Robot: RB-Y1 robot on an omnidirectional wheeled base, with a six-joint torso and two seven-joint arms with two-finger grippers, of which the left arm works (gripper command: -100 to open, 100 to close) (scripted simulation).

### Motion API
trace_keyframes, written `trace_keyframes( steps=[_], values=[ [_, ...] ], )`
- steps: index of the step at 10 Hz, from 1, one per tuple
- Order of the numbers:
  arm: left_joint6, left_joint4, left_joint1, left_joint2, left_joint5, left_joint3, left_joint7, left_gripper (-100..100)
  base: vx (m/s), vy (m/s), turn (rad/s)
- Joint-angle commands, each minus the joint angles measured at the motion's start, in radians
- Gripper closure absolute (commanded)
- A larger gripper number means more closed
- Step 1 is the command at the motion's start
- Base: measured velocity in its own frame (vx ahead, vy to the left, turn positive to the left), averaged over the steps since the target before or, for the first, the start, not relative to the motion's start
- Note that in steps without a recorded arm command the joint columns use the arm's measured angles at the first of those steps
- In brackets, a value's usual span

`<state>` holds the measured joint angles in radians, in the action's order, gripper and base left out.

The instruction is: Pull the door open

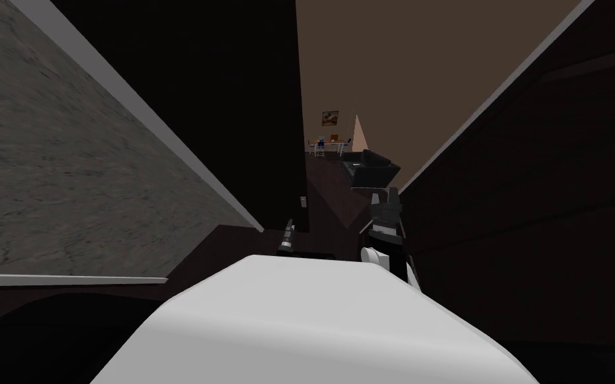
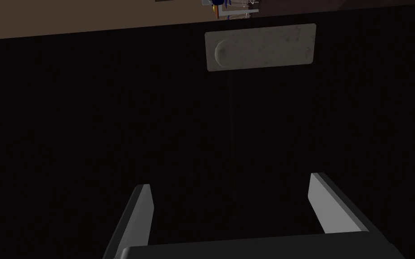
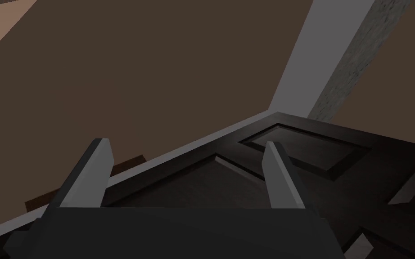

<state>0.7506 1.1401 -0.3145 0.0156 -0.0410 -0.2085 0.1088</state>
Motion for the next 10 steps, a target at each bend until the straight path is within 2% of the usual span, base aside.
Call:
trace_keyframes(
  steps=[1,5,7,8,10],
  values=[
    [0.002,-0.012,0.001,0.007,0.002,-0.004,0.002,-100,0.187,-0.034,0.041],
    [0.012,-0.054,0.01,0.028,0.005,-0.013,0.007,-100,0.181,-0.059,0.052],
    [0.012,-0.054,0.009,0.028,0.005,-0.014,0.007,-100,0.133,-0.086,0.033],
    [0.009,-0.058,0.011,0.0,0.008,-0.01,0.006,-100,0.006,0.024,-0.171],
    [0.005,-0.062,0.013,-0.035,0.008,-0.005,0.003,-100,-0.029,0.071,-0.225]
  ],
)
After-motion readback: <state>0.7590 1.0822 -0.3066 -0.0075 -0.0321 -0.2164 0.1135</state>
